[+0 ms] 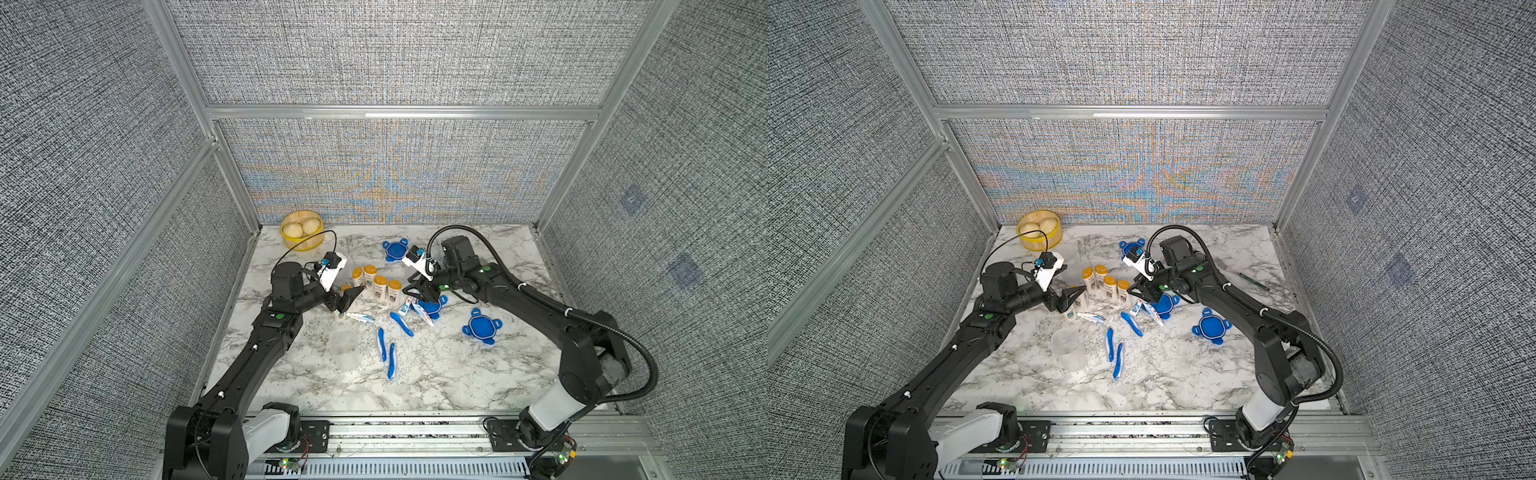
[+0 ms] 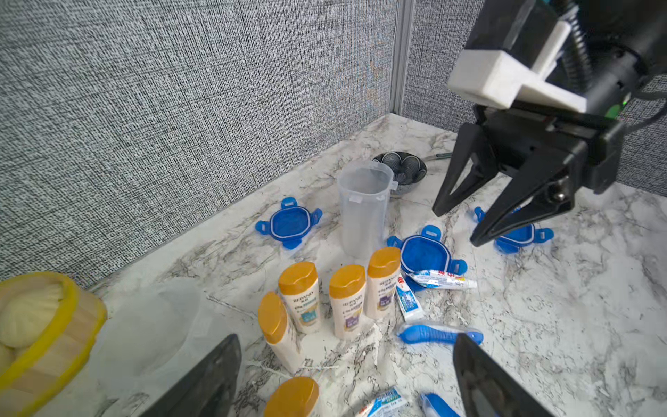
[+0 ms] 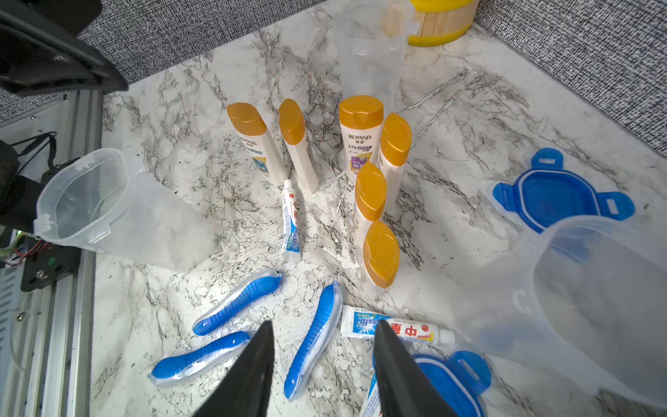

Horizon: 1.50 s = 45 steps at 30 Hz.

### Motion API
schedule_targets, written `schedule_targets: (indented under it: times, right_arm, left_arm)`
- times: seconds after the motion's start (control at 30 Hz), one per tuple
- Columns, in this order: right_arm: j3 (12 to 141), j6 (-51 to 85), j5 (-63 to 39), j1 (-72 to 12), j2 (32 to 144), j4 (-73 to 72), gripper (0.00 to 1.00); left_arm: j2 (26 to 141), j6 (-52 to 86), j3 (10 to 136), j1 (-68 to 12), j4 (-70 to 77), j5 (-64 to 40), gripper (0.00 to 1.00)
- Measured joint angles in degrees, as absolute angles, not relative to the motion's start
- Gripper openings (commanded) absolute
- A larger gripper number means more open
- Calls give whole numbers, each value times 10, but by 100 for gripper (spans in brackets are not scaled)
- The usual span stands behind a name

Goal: Pack away toiletry kits
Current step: Pick up the toiletry item from the center of the board.

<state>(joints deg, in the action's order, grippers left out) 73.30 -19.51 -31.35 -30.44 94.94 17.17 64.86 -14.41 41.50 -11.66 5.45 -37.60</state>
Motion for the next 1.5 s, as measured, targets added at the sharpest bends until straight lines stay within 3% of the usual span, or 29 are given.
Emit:
schedule_targets:
  times: [0.67,1.03,1.3,1.5]
  right_arm:
    - [898,-229,-171,-356,1110,246,52]
    - [931,-241,-140,-364,1149,289,35]
    - [933,-248,-136,-364,1145,300,11]
    - [924,-254,-138,-364,1070,337,11]
  left_arm:
    - [646,-164,419,-124,16,-345,90]
    - [645,-164,419,-124,16,-330,90]
    - [643,-164,419,-124,16,-322,90]
    - [647,-163,418,-124,16,-319,90]
